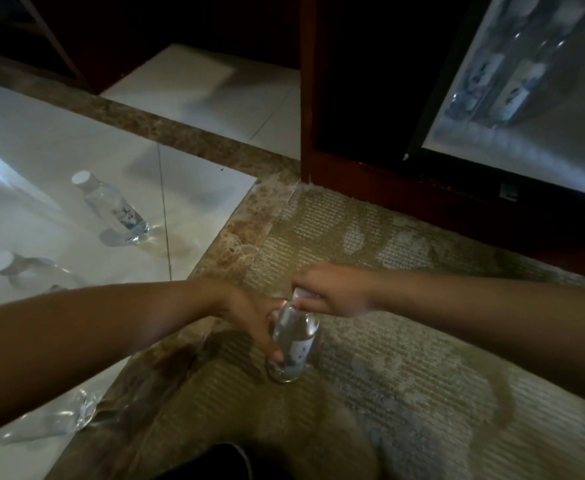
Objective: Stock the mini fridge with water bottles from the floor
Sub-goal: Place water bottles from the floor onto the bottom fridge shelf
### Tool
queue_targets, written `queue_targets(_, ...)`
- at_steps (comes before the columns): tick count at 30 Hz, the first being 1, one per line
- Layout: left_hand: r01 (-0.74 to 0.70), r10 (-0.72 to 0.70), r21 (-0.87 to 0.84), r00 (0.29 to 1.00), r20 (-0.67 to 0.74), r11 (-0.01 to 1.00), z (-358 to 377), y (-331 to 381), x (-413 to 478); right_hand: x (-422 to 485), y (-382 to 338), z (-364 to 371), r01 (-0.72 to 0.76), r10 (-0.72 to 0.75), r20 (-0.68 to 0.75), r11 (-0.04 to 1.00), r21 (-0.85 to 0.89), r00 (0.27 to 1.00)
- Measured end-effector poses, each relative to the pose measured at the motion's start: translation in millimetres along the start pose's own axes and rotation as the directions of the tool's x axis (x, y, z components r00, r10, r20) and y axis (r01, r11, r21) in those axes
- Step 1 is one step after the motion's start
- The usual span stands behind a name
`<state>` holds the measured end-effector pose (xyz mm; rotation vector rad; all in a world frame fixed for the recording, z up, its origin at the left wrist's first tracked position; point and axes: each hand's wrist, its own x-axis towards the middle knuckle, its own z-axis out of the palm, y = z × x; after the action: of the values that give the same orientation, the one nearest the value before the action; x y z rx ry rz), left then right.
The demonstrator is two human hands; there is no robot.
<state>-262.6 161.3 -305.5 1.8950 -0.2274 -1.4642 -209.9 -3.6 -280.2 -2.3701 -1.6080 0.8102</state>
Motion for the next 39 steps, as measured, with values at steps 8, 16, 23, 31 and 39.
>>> queue_targets(8,-0.278,0.151,-0.171,0.838,-0.525,0.945,-33,33,26,-8,51,-45,-0.207,0.334,-0.426,0.926,0.317,0.841)
queue_targets(16,-0.341,0.188,-0.053,0.634,-0.75,0.939,-81,87,46,-29,95,-82,-0.189,0.559,-0.541,0.784,0.591,0.629)
queue_targets(23,-0.432,0.28,0.042,0.504,-0.817,0.901,-124,161,62,-72,129,-107,0.095,0.72,-0.508,0.531,0.842,0.472)
queue_targets(31,-0.56,0.332,0.007,0.48,-0.812,0.829,-158,252,83,-125,171,-121,-0.002,0.62,-0.555,0.668,0.744,0.555)
queue_targets(39,-0.619,0.412,0.045,0.465,-0.783,0.784,-158,317,116,-151,212,-131,-0.049,0.675,-0.67,0.714,0.698,0.309)
